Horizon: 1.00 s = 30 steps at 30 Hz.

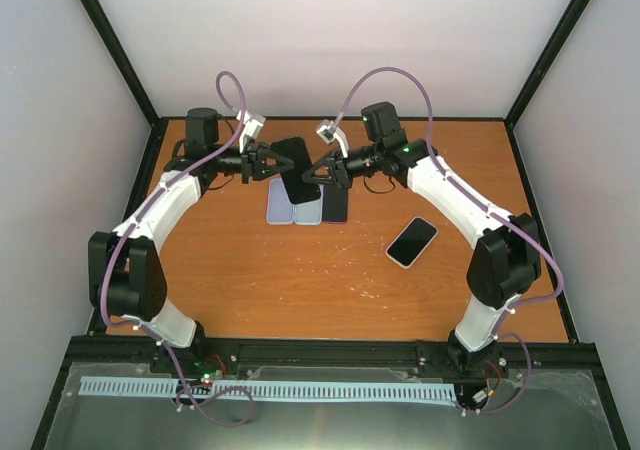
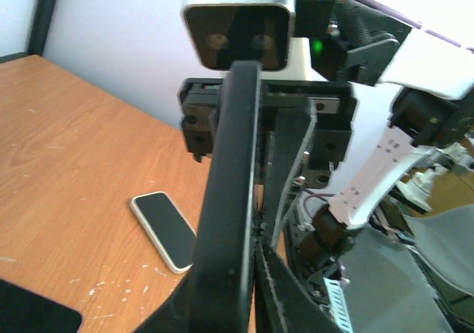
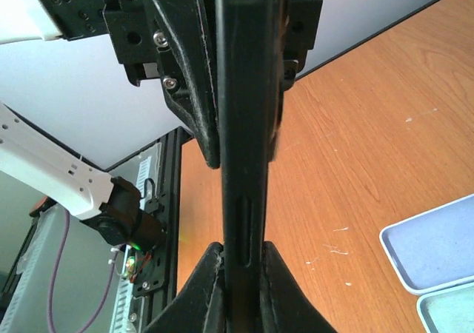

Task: Take the phone out of the phone case
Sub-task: Place the phone at the center of the board.

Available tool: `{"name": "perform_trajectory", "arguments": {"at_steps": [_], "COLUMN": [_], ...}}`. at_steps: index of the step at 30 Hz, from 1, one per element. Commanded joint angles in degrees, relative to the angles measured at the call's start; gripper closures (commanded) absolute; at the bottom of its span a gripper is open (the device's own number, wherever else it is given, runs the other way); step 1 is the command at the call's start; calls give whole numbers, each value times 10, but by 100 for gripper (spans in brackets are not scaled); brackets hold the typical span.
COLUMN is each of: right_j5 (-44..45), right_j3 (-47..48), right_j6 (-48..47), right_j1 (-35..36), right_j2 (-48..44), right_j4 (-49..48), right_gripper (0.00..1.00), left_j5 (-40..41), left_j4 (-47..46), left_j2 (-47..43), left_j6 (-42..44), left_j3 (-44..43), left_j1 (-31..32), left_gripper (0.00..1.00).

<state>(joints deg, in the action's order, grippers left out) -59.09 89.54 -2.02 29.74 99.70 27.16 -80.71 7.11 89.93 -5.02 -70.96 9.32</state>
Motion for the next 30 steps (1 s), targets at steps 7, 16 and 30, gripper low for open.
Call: {"name": "perform_trajectory", "arguments": {"at_steps": [7, 16, 30], "right_j5": [-2, 16, 53], "right_j3": [-80, -164, -146], "right_j6": [75, 111, 135], "right_j1": [-65, -144, -215], "right_j2": [-34, -24, 109], "right_j4": [-46, -28, 4], "right_gripper": [97, 97, 97], "left_j5": [93, 185, 285], "left_j4": [33, 32, 95], "left_j2": [1, 20, 39], "left_j6": [0, -38, -5], "left_j3": [-28, -35, -52], "left_j1": [-19, -81, -87], "left_gripper": [22, 0, 0]}}
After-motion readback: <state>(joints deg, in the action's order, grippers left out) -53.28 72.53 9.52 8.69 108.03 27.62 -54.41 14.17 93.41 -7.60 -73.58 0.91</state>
